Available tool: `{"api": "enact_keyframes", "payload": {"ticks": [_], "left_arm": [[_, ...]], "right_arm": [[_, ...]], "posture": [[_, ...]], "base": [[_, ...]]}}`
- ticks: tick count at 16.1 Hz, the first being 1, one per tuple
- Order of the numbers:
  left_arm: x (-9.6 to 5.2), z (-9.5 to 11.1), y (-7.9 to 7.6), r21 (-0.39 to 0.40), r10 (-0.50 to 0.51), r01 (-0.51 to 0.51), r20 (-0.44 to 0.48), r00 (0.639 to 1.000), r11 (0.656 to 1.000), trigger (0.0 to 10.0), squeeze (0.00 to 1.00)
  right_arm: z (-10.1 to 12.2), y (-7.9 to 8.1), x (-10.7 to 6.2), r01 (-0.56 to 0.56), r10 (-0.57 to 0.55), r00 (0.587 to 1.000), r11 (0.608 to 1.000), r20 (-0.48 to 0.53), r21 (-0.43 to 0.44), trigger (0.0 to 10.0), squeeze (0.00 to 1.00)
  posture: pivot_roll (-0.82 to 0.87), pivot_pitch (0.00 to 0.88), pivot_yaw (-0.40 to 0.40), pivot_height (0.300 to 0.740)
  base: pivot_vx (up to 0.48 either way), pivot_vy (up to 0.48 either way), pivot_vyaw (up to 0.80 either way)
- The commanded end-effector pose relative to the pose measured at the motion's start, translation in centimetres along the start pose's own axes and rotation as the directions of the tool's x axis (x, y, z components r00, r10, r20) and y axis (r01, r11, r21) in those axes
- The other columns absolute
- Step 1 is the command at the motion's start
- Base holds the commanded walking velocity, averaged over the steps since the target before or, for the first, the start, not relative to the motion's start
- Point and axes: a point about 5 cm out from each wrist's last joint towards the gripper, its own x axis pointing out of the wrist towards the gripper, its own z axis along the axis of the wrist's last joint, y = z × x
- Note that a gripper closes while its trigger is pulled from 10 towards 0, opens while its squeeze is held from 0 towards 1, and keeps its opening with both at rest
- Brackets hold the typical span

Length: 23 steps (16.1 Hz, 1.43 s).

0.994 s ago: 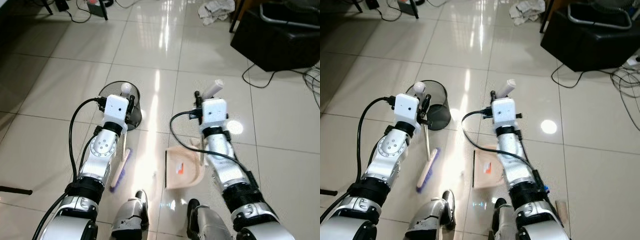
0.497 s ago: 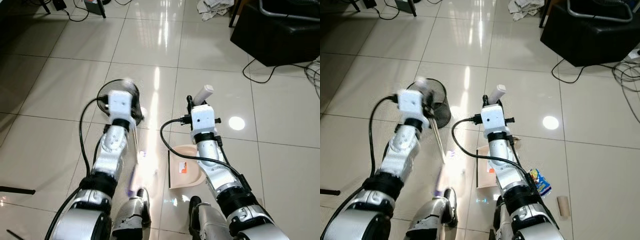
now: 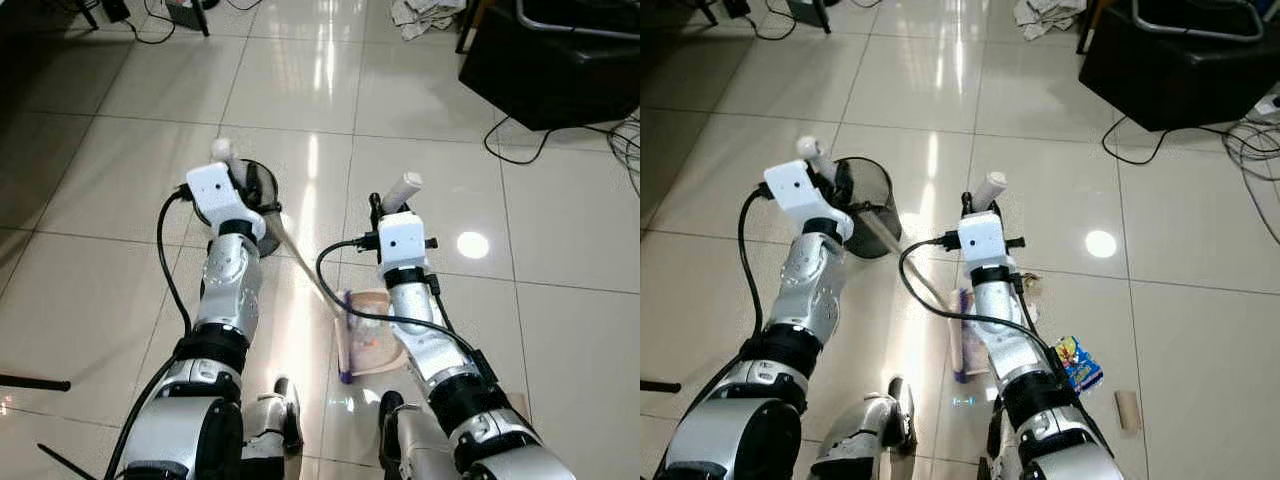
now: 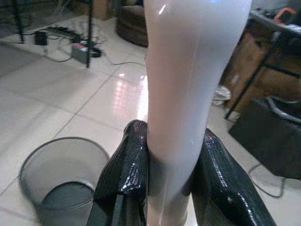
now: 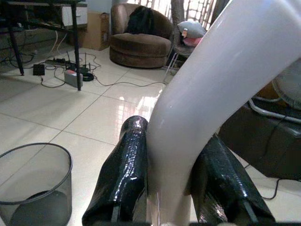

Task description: Sweep floor

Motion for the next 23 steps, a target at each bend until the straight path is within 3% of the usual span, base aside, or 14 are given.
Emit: {"api": "enact_keyframes", "payload": {"ticks": [1,4,6,9,10,12,19,23], "left_arm": [[0.1,0.0,-0.7,-0.014,-0.071,0.070,-0.008,0.997,0.997,10.0,0.00],[0.2,-0.1,-1.9,0.032,-0.183,0.184,-0.025,0.983,0.982,10.0,0.00],[0.3,0.1,-3.0,0.150,-0.330,0.332,-0.041,0.943,0.931,10.0,0.00],[1.0,1.6,-3.3,0.197,-0.419,0.415,-0.023,0.908,0.888,10.0,0.00],[1.3,3.0,-2.9,0.222,-0.498,0.490,-0.019,0.867,0.843,10.0,0.00],[1.8,4.3,-2.0,0.223,-0.537,0.529,-0.027,0.843,0.819,10.0,0.00],[3.0,8.0,2.2,0.310,-0.499,0.483,-0.033,0.866,0.819,10.0,0.00],[3.0,9.6,4.9,0.403,-0.467,0.452,-0.068,0.882,0.796,10.0,0.00]], "right_arm": [[-0.5,-0.1,-0.3,0.012,-0.011,0.999,0.999,-0.030,0.040,10.0,0.00],[0.1,-1.1,0.4,0.053,-0.053,0.999,0.996,-0.003,0.074,10.0,0.00],[1.6,-2.6,1.1,0.084,-0.092,0.993,0.989,0.067,0.120,10.0,0.00],[2.4,-4.2,1.4,0.098,-0.112,0.988,0.987,0.109,0.128,10.0,0.00],[2.7,-5.2,1.0,0.089,-0.105,0.985,0.989,0.136,0.118,10.0,0.00],[3.1,-6.2,0.9,0.087,-0.109,0.984,0.985,0.141,0.152,10.0,0.00],[2.8,-8.3,1.3,0.160,-0.187,0.978,0.956,0.091,0.248,10.0,0.00],[3.4,-9.4,1.6,0.143,-0.190,0.974,0.936,0.121,0.322,10.0,0.00]], "posture": [[0.07,0.278,0.078,0.740],[0.07,0.256,0.077,0.740],[0.06,0.210,0.077,0.740],[0.06,0.190,0.085,0.740],[0.05,0.152,0.096,0.740],[0.04,0.112,0.096,0.740],[0.06,0.067,0.094,0.740],[0.07,0.057,0.099,0.740]], "base": [[0.000,0.000,0.00],[0.000,0.000,0.00],[0.000,0.000,0.00],[0.000,0.000,0.00],[0.000,0.000,0.00],[0.000,0.000,0.00],[0.000,0.000,0.00],[0.000,0.000,0.00]]}}
